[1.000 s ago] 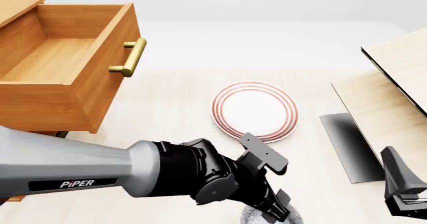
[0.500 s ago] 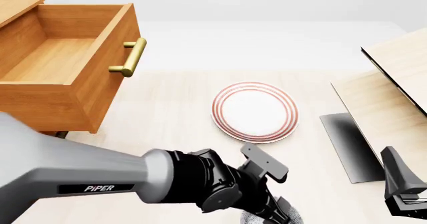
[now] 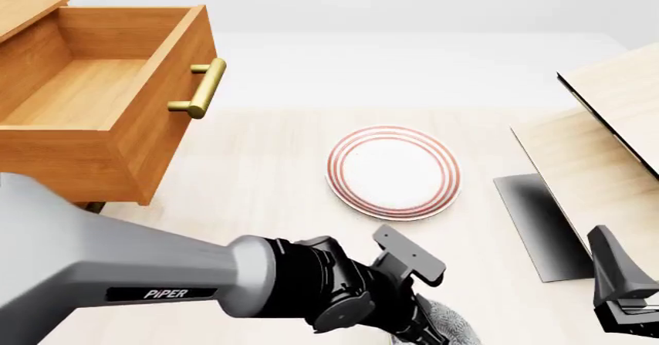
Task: Open the top drawer of the cabinet and put the bowl in it.
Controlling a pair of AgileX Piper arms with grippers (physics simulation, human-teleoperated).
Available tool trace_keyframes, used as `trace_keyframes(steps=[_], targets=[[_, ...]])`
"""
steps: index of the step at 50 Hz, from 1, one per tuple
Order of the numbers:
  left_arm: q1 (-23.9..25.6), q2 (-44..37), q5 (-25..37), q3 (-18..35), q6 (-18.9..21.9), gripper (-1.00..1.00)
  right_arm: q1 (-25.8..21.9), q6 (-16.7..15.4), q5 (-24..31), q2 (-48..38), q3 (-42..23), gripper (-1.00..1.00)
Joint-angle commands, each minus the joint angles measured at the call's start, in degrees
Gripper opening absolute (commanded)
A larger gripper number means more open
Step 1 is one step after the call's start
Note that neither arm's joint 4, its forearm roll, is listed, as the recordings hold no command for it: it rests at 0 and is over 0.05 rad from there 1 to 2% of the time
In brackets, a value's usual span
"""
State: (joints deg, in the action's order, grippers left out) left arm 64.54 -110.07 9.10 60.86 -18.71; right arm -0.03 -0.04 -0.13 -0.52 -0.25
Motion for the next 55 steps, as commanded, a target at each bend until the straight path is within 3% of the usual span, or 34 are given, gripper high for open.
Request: trace_keyframes(steps=[1, 20, 55], targets=[[-0.3, 0.3, -0.5, -0.9, 0.4, -1.0, 0.0, 0.0, 0.0, 0.1, 0.0, 1.0], [-0.6, 3.5, 0.0, -1.3, 0.9, -1.0, 0.0, 0.0, 0.0, 0.1, 0.0, 1.0], [-4.9, 11.2, 3.1, -2.3, 5.8, -1.0, 0.0, 0.0, 0.0, 0.1, 0.0, 1.0]])
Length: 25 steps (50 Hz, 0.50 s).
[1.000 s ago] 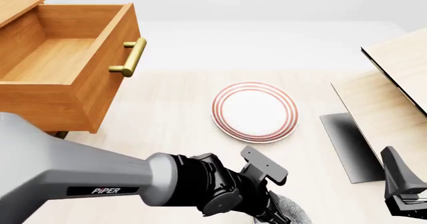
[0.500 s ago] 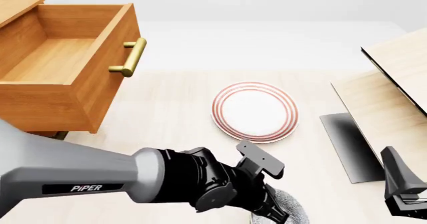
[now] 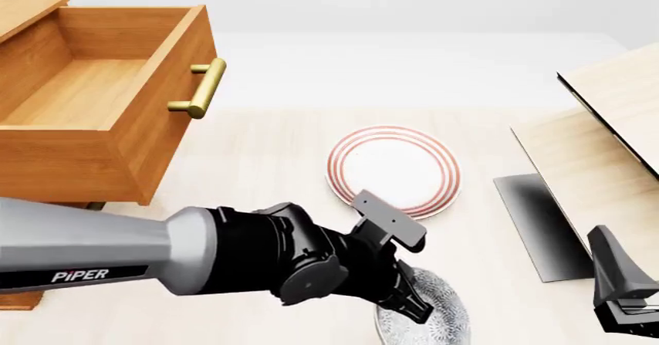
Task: Open the top drawer of the cabinet and put the bowl in it.
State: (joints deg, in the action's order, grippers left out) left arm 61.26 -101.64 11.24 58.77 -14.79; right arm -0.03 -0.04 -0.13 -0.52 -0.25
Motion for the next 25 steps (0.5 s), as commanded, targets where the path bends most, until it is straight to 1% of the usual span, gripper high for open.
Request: trace_keyframes(steps=[1, 8, 23, 25], targets=[[-1.9, 3.3, 1.1, -0.3, 2.2, -1.0, 0.0, 0.0, 0.0, 0.1, 0.0, 1.0], [-3.2, 4.9, 2.0, -0.2, 3.0, -1.0, 0.0, 0.0, 0.0, 0.1, 0.0, 1.0], [-5.5, 7.5, 5.3, 2.4, 4.7, -1.0, 0.0, 0.0, 0.0, 0.1, 0.0, 1.0], [-5.6, 7.8, 5.8, 2.9, 4.4, -1.0, 0.0, 0.0, 0.0, 0.1, 0.0, 1.0]])
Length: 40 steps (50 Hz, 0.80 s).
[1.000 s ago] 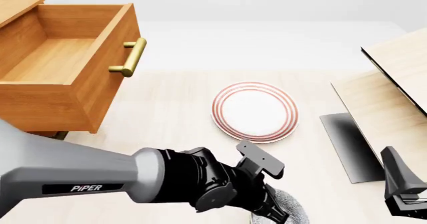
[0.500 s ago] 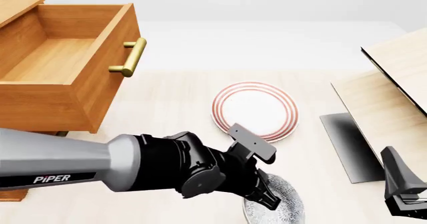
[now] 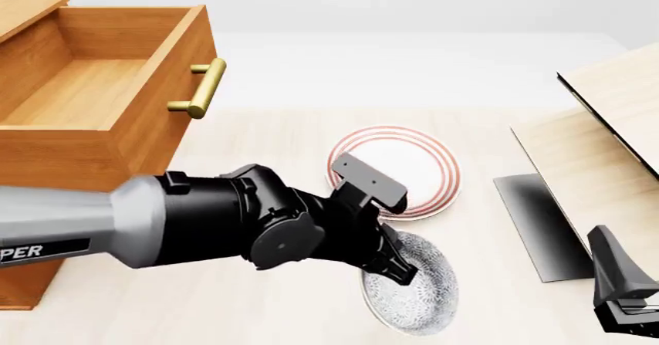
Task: Open the top drawer of the cabinet and put the bowl in it.
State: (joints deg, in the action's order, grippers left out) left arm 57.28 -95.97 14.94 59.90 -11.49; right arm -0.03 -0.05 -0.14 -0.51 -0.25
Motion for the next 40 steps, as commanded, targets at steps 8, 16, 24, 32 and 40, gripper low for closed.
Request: trace_keyframes(steps=[8, 16, 24, 32, 40], targets=[[-4.1, 4.3, 4.8, 3.7, 2.8, -1.0, 0.0, 0.0, 0.0, 0.1, 0.0, 1.0], [-6.5, 5.4, 6.9, 5.1, 1.9, -1.0, 0.0, 0.0, 0.0, 0.0, 0.0, 1.0], [-7.7, 6.1, 9.2, 8.2, 1.2, -1.0, 0.0, 0.0, 0.0, 0.1, 0.0, 1.0], [-9.4, 6.6, 11.7, 11.1, 0.1, -1.0, 0.0, 0.0, 0.0, 0.0, 0.0, 1.0], [-11.6, 6.9, 14.1, 14.0, -0.3, -1.0, 0.0, 0.0, 0.0, 0.1, 0.0, 1.0]])
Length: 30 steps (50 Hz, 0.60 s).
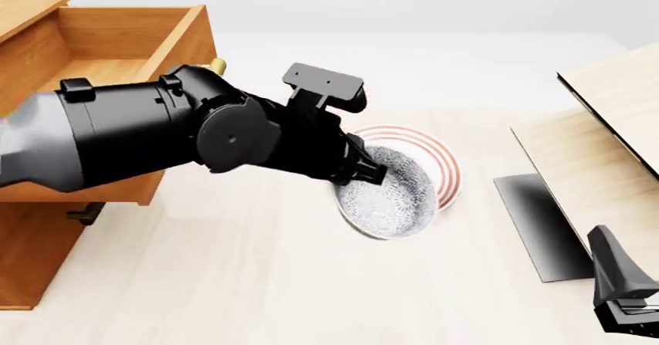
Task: Open the top drawer of the cabinet and put the bowl in it.
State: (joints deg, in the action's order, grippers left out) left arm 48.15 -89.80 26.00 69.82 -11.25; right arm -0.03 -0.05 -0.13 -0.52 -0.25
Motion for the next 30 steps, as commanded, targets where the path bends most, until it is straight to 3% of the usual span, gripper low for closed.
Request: trace_keyframes(steps=[1, 30], targets=[[-2.8, 0.8, 3.2, 4.2, -0.7, -1.0, 0.0, 0.0, 0.0, 0.1, 0.0, 1.0], [-7.2, -0.3, 12.0, 15.6, -1.6, -1.0, 0.0, 0.0, 0.0, 0.1, 0.0, 1.0]])
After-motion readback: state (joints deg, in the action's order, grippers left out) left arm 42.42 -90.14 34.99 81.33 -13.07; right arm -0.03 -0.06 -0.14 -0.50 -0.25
